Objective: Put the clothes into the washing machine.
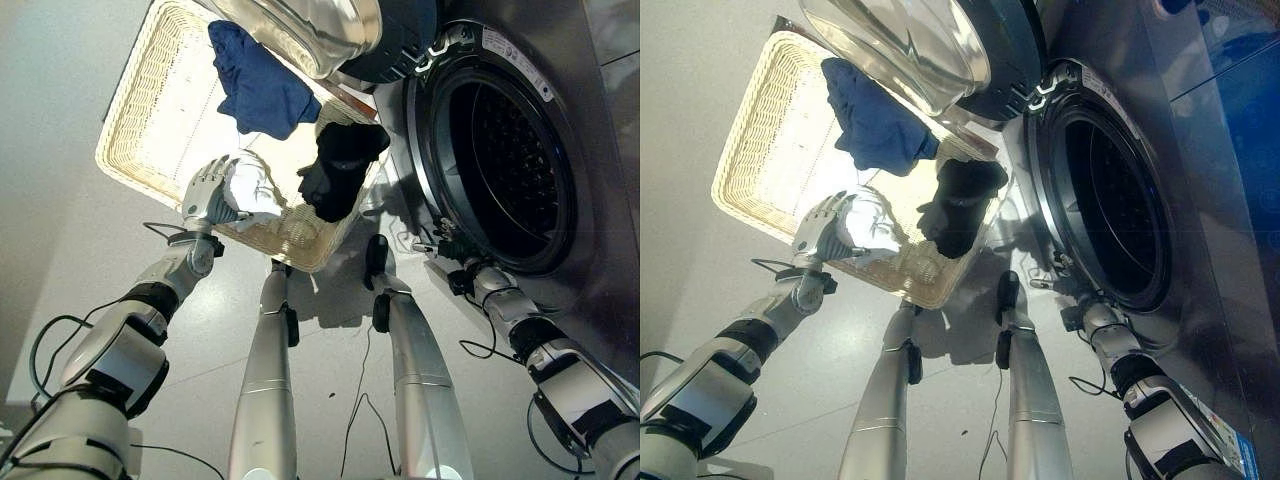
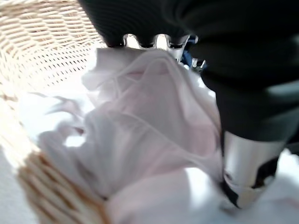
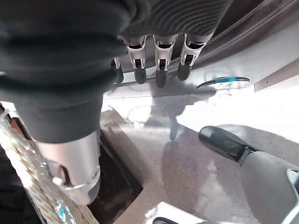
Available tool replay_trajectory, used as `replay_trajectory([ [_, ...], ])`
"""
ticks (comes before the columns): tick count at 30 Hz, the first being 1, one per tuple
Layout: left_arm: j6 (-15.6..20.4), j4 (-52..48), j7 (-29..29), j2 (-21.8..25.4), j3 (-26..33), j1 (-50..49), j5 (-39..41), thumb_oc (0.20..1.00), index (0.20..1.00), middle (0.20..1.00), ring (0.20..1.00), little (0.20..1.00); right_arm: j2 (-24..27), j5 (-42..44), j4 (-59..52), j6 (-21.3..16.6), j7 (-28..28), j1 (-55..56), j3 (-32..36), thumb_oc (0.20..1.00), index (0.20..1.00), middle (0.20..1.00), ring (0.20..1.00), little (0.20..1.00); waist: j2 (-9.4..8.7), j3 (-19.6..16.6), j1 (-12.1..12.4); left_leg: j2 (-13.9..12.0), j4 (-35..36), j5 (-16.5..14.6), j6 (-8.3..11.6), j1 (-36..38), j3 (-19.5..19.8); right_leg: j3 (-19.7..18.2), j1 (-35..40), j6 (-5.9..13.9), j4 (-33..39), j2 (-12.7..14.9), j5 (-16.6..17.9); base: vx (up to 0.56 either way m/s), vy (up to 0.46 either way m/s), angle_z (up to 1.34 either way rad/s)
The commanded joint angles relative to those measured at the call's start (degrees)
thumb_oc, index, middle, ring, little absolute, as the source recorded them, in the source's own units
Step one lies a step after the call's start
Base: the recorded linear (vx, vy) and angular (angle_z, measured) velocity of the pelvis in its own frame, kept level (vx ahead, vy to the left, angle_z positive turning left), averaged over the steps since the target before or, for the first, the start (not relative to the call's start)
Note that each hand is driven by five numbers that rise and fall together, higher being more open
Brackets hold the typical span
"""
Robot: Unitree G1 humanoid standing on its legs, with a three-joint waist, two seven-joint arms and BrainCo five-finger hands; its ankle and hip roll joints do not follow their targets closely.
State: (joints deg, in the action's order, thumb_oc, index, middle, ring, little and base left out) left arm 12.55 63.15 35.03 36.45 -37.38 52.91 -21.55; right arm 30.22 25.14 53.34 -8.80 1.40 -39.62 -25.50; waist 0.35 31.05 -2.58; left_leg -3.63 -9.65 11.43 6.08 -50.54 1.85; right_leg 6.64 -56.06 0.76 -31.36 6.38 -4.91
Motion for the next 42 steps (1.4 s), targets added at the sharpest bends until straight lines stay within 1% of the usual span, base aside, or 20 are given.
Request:
replay_trajectory([
  [1,-3.7,3.1,2.3,0.2,1.5,0.6,-2.6,1.0,1.0,1.0,1.0,1.0,2.0,2.5,-1.4,-2.9,0.1,0.5,-0.4,1.0,1.0,1.0,1.0,1.0,-2.47,-1.3,0.8,2.4,-8.8,-7.2,0.38,-1.1,-1.1,-1.2,2.6,6.5,11.4,-1.7,9.3,0.0,0.0,0.0],
  [3,-4.9,4.2,2.2,0.1,0.9,1.1,-3.7,1.0,1.0,1.0,1.0,1.0,1.9,2.7,-1.1,-3.1,0.0,-0.1,-0.7,1.0,1.0,1.0,1.0,1.0,-2.48,-1.3,0.8,2.3,-8.9,-7.2,0.43,-1.3,-1.2,-1.1,2.5,6.46,11.4,-1.5,9.3,0.0,0.0,0.0],
  [5,-5.0,4.9,1.1,-0.1,0.1,2.0,-5.2,1.0,1.0,1.0,1.0,1.0,2.0,3.0,-0.7,-3.2,-0.2,-0.9,-1.2,1.0,1.0,1.0,1.0,1.0,-2.42,-1.3,0.7,2.1,-8.8,-6.9,0.53,-1.6,-1.4,-1.1,2.3,6.47,11.4,-1.5,9.3,0.0,0.0,0.0],
  [10,-5.6,5.5,1.3,-0.9,-1.9,3.5,-5.1,1.0,1.0,1.0,1.0,1.0,1.9,3.6,-0.8,-3.3,0.1,-2.3,-1.9,1.0,1.0,1.0,1.0,1.0,-2.32,-1.3,0.4,2.0,-8.6,-6.6,0.55,-2.0,-1.7,-1.3,1.8,6.6,11.3,-1.5,9.4,0.0,0.0,0.0],
  [13,-5.9,6.7,-0.3,-1.6,-3.3,5.5,-5.2,1.0,1.0,1.0,1.0,1.0,1.6,4.1,-0.6,-4.0,0.0,-3.4,-2.4,1.0,1.0,1.0,1.0,1.0,-2.41,-1.3,0.2,1.8,-8.4,-6.6,0.58,-2.2,-2.0,-1.3,1.6,6.7,11.5,-1.4,9.6,0.0,0.0,0.0],
  [14,-5.7,7.0,-0.8,-1.7,-3.5,5.8,-5.2,0.843,0.843,0.843,0.843,0.843,1.6,4.1,-0.5,-4.1,0.0,-3.6,-2.4,1.0,1.0,1.0,1.0,1.0,-2.42,-1.3,0.1,1.8,-8.4,-6.6,0.59,-2.3,-2.1,-1.3,1.5,6.71,11.5,-1.4,9.6,0.0,0.0,0.0],
  [15,-5.5,7.2,-1.7,-1.8,-3.9,6.1,-5.0,0.595,0.595,0.595,0.595,0.595,1.6,4.3,-0.6,-4.1,0.0,-3.9,-2.5,1.0,1.0,1.0,1.0,1.0,-2.44,-1.3,0.0,1.8,-8.4,-6.5,0.59,-2.3,-2.1,-1.3,1.5,6.72,11.6,-1.4,9.7,0.0,0.0,0.0],
  [16,-5.5,7.5,-3.5,-2.2,-4.3,6.6,-4.9,0.247,0.247,0.247,0.247,0.247,1.4,4.4,-1.2,-4.0,0.3,-4.5,-2.9,1.0,1.0,1.0,1.0,1.0,-2.49,-1.3,-0.1,1.8,-8.4,-6.5,0.68,-2.5,-2.2,-1.4,1.3,6.81,11.7,-1.4,9.8,0.0,0.0,0.0],
  [17,-5.0,7.6,-5.0,-2.4,-4.4,6.8,-4.3,0.2,0.2,0.2,0.2,0.2,1.2,4.4,-1.4,-4.1,0.4,-4.8,-3.0,1.0,1.0,1.0,1.0,1.0,-2.53,-1.3,-0.2,1.8,-8.3,-6.4,0.69,-2.6,-2.3,-1.4,1.2,6.87,11.7,-1.4,9.9,0.0,0.0,0.0],
  [19,-4.4,7.6,-7.5,-2.8,-4.8,7.0,-3.1,0.2,0.2,0.2,0.2,0.2,0.9,4.4,-2.0,-4.2,0.6,-5.1,-3.3,1.0,1.0,1.0,1.0,1.0,-2.57,-1.3,-0.3,1.7,-8.3,-6.3,0.79,-2.7,-2.4,-1.5,1.0,6.88,11.8,-1.5,10.0,0.0,0.0,0.0],
  [24,-4.1,7.2,-10.1,-3.5,-4.5,7.1,-0.8,0.2,0.2,0.2,0.2,0.2,0.7,6.3,-3.4,-4.7,0.3,-5.4,-3.4,1.0,1.0,1.0,1.0,1.0,-2.55,-1.3,-0.5,1.5,-8.0,-6.1,0.86,-2.9,-2.8,-1.6,0.8,6.98,11.8,-1.6,10.1,0.0,0.0,0.0],
  [28,-3.9,7.0,-10.6,-3.4,-3.3,6.8,2.2,0.2,0.2,0.2,0.2,0.2,0.4,9.0,-5.2,-5.2,-0.1,-5.4,-3.0,1.0,1.0,1.0,1.0,1.0,-2.6,-1.3,-0.6,1.4,-7.7,-6.0,0.98,-2.9,-2.9,-1.6,0.7,7.03,12.1,-1.6,10.1,0.0,0.0,0.0],
  [30,-3.3,6.5,-10.7,-3.5,-1.8,6.2,6.0,0.2,0.2,0.2,0.2,0.2,0.2,11.2,-7.0,-5.4,-0.2,-5.1,-2.8,1.0,1.0,1.0,1.0,1.0,-2.69,-1.3,-0.6,1.4,-7.7,-5.9,1.1,-2.9,-2.9,-1.5,0.7,7.01,12.1,-1.6,10.2,0.0,0.0,0.0],
  [31,-2.2,5.9,-11.0,-3.4,-0.2,5.8,8.8,0.2,0.2,0.2,0.2,0.2,0.1,12.6,-8.1,-5.6,-0.6,-4.9,-2.4,1.0,1.0,1.0,1.0,1.0,-2.68,-1.3,-0.5,1.4,-7.6,-5.9,1.2,-2.8,-2.9,-1.4,0.8,7.02,12.1,-1.5,10.0,0.0,0.0,0.0],
  [34,-0.7,4.6,-10.6,-3.4,2.4,4.7,11.2,0.2,0.2,0.2,0.2,0.2,-0.1,14.2,-10.5,-5.6,-0.6,-4.1,-1.6,1.0,1.0,1.0,1.0,1.0,-2.67,-1.3,-0.4,1.4,-7.7,-5.8,1.23,-3.1,-2.8,-1.3,0.6,7.02,11.9,-1.4,9.9,0.0,0.0,0.0],
  [37,-0.7,4.6,-10.6,-3.4,2.4,4.7,11.2,0.2,0.2,0.2,0.2,0.2,-0.1,14.2,-10.5,-5.6,-0.6,-4.1,-1.6,1.0,1.0,1.0,1.0,1.0,-2.67,-1.3,-0.4,1.4,-7.7,-5.8,1.23,-3.1,-2.8,-1.3,0.6,7.02,11.9,-1.4,9.9,0.0,0.0,0.0],
  [38,6.9,-0.8,-7.4,-3.2,9.2,2.3,22.1,0.2,0.2,0.2,0.2,0.2,-0.1,19.9,-16.7,-5.8,-1.7,-2.1,-0.6,1.0,1.0,1.0,1.0,1.0,-2.66,-1.3,0.0,1.4,-7.5,-5.9,1.31,-3.1,-2.8,-1.0,0.5,6.96,11.4,-1.4,9.4,0.0,0.0,0.0],
  [39,7.4,-2.0,-7.1,-3.1,9.8,1.9,22.6,0.2,0.2,0.2,0.2,0.2,-0.1,20.5,-17.8,-5.8,-1.7,-1.6,-0.5,1.0,1.0,1.0,1.0,1.0,-2.66,-1.3,0.0,1.4,-7.5,-5.9,1.3,-3.1,-2.9,-0.9,0.5,6.97,11.4,-1.4,9.4,0.02,-0.046,0.0],
  [40,11.3,-6.3,-5.6,-3.3,11.8,0.5,25.6,0.2,0.2,0.2,0.2,0.2,-0.5,22.8,-21.8,-5.7,-2.2,0.0,-0.1,1.0,1.0,1.0,1.0,1.0,-2.71,-1.3,0.2,1.6,-7.4,-5.9,1.28,-3.2,-2.7,-0.6,0.5,6.95,11.4,-1.3,9.4,0.0,0.0,0.0],
  [42,13.0,-8.8,-4.5,-3.6,12.9,-0.6,26.3,0.2,0.2,0.2,0.2,0.2,-0.6,23.6,-23.9,-5.9,-2.4,1.2,0.2,1.0,1.0,1.0,1.0,1.0,-2.71,-1.3,0.4,1.7,-7.4,-6.0,1.26,-3.2,-2.5,-0.4,0.5,6.95,11.3,-1.2,9.2,0.0,-0.042,0.02],
])
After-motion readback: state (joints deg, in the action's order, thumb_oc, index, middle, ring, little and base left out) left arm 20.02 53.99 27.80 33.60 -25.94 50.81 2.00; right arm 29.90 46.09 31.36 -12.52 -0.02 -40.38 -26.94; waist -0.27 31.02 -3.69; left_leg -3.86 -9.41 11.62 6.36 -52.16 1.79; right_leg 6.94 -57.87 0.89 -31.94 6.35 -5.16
